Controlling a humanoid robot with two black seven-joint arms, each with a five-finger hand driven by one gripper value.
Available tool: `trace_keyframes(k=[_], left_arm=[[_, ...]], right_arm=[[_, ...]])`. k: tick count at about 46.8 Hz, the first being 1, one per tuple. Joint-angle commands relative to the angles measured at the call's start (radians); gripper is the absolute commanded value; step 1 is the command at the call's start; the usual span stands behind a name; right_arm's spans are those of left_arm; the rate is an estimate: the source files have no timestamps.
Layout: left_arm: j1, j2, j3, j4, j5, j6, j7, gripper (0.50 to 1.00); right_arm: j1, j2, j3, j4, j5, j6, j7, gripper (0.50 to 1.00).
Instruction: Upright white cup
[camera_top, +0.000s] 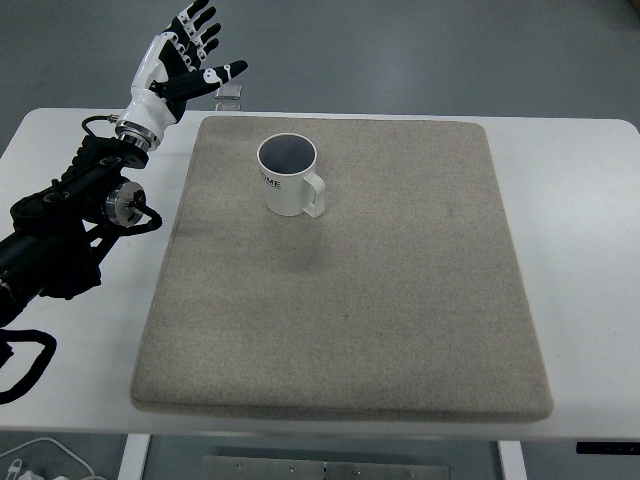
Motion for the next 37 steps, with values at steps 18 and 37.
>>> trace_keyframes(k=[18,37], left_arm=[[0.005,-0.001,-0.009,0.007,-0.361,-0.044,0.187,0.996],[0.009,-0.025,-0.010,0.067,-0.592,-0.083,0.284,0.996]], right_arm=[[0.000,0.000,0.000,0.001,0.000,0.002,0.000,0.930],[0.002,0.000,-0.003,0.000,0.002,-0.001,0.002,0.930]])
